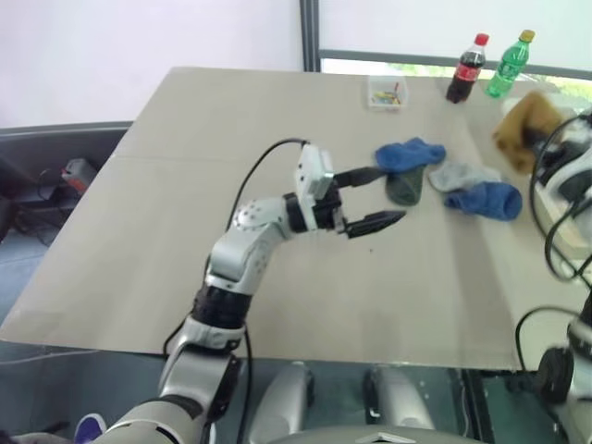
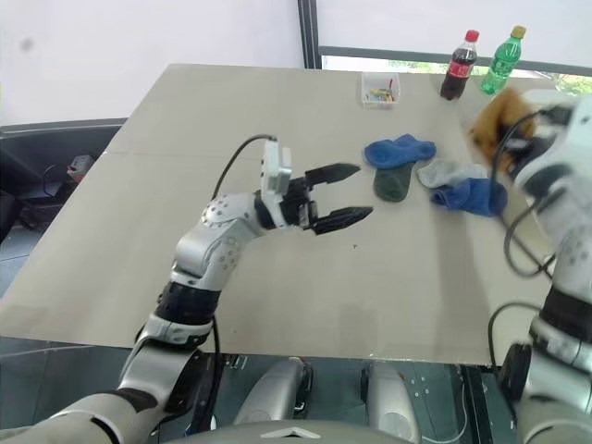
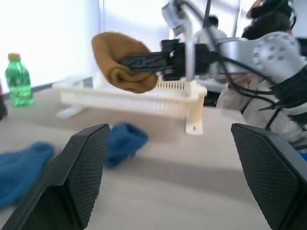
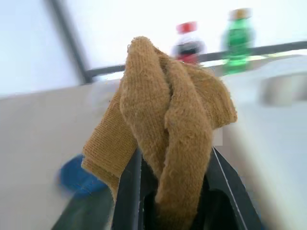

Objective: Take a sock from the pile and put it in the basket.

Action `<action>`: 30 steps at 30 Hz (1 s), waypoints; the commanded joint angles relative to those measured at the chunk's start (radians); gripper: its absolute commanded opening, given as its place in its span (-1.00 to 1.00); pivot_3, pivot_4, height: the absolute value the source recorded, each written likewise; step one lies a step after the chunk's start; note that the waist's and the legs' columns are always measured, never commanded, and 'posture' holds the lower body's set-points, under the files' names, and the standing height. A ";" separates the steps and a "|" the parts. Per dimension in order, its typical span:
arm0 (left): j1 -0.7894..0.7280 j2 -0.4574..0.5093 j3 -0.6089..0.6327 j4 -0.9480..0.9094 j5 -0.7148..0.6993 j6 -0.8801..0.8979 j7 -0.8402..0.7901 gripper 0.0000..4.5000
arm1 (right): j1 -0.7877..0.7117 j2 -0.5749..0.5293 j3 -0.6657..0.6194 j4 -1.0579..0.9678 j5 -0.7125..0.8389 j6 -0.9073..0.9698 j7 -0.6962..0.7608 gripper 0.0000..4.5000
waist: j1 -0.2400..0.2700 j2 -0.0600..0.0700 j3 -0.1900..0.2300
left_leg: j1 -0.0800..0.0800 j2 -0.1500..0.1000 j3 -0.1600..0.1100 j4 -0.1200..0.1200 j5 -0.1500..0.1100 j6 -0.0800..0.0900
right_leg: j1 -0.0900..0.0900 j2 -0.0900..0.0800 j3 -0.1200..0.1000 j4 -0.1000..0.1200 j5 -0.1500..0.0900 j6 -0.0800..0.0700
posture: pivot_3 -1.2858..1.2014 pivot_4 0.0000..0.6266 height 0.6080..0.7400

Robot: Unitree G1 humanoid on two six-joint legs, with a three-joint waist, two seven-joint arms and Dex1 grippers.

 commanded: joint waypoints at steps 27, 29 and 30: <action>-0.001 0.016 0.020 -0.063 -0.016 0.017 0.072 0.93 | -0.470 -0.130 0.074 1.189 -0.269 -0.559 -0.013 0.98 | -0.052 0.000 0.000 | 0.001 0.004 0.020 -0.009 -0.001 0.001 | -0.008 0.003 0.018 0.000 0.001 0.002 | 0.03 -0.52 1.00; 0.000 0.017 0.019 -0.056 -0.017 0.019 0.070 0.93 | -0.461 -0.130 0.084 1.141 -0.269 -0.551 -0.003 0.98 | -0.052 0.001 0.000 | 0.001 0.004 0.020 -0.009 -0.001 0.001 | -0.008 0.003 0.019 0.000 0.001 0.002 | 0.03 -0.52 1.00; 0.001 0.018 0.019 -0.052 -0.016 0.021 0.071 0.93 | -0.450 -0.128 0.086 1.105 -0.266 -0.548 0.000 0.98 | -0.052 0.001 0.000 | 0.002 0.004 0.020 -0.009 -0.001 0.001 | -0.008 0.003 0.019 0.001 0.001 0.002 | 0.03 -0.52 1.00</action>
